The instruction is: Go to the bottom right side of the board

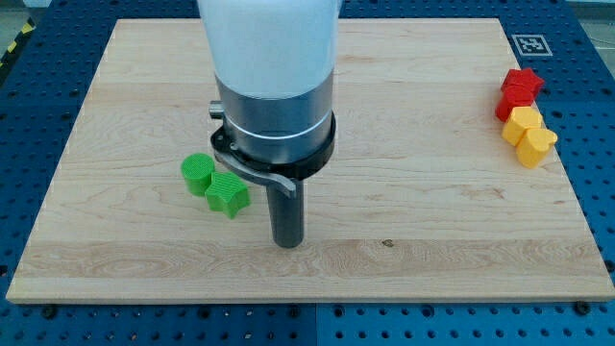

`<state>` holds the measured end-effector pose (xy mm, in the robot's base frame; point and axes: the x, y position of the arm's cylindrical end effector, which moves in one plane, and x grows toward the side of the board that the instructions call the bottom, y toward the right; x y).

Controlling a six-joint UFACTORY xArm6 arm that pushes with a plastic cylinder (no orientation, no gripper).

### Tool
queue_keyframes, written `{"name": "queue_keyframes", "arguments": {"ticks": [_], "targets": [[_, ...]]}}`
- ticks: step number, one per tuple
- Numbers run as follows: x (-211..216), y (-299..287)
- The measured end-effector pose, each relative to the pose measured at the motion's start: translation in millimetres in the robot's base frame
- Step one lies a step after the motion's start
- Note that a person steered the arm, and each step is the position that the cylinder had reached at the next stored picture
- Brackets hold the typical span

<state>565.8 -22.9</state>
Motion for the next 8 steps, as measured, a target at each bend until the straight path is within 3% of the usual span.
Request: {"name": "queue_keyframes", "arguments": {"ticks": [3, 8], "targets": [[7.9, 29.4], [31.9, 225.6]]}}
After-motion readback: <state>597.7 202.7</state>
